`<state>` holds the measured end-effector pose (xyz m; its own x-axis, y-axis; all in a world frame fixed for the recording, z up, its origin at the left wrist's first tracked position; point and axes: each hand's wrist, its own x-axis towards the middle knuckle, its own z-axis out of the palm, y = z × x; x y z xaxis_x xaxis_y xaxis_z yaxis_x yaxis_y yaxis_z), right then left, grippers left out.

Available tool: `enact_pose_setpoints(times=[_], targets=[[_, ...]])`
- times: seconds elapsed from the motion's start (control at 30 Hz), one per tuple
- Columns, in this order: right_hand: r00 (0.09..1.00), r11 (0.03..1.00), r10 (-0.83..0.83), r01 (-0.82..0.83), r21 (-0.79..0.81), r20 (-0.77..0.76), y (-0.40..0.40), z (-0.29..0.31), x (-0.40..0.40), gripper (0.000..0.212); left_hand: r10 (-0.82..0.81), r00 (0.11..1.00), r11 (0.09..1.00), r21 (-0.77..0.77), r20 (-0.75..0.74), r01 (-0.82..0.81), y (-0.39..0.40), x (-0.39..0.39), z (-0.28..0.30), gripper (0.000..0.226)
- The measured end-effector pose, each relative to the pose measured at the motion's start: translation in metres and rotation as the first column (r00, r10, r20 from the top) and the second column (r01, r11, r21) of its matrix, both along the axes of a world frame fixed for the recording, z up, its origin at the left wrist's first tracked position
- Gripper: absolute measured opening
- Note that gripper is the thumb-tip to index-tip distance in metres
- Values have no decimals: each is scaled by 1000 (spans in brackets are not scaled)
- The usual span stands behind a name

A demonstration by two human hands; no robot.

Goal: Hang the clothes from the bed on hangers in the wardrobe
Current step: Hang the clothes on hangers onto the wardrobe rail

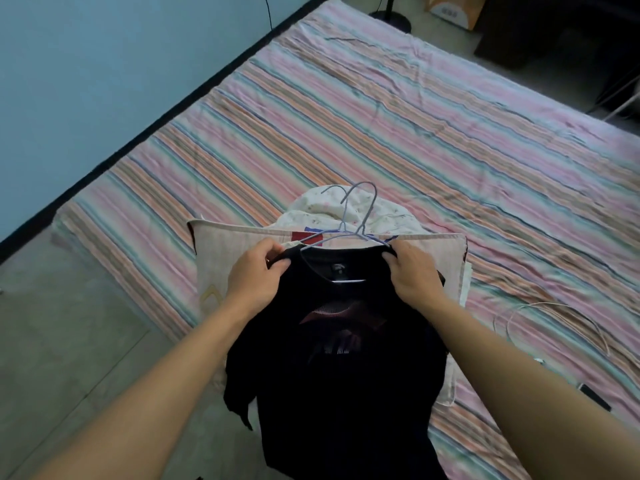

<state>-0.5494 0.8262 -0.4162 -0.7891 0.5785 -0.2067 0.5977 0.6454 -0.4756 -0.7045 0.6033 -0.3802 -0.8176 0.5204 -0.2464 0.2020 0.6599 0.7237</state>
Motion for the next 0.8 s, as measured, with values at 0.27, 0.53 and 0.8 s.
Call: enact_pose_setpoints(times=[0.27,0.53,0.8], targets=[[987,990,133,-136,-32,-92,-26,103,32,9,-53,997,996,78,60,48,-50,26,86,33],[904,959,275,-280,35,-326,-89,208,83,10,-23,997,977,211,-78,39,-140,93,198,24],[802,866,499,-479,144,-328,-172,324,114,12,179,952,948,302,-248,-100,-247,163,289,22]])
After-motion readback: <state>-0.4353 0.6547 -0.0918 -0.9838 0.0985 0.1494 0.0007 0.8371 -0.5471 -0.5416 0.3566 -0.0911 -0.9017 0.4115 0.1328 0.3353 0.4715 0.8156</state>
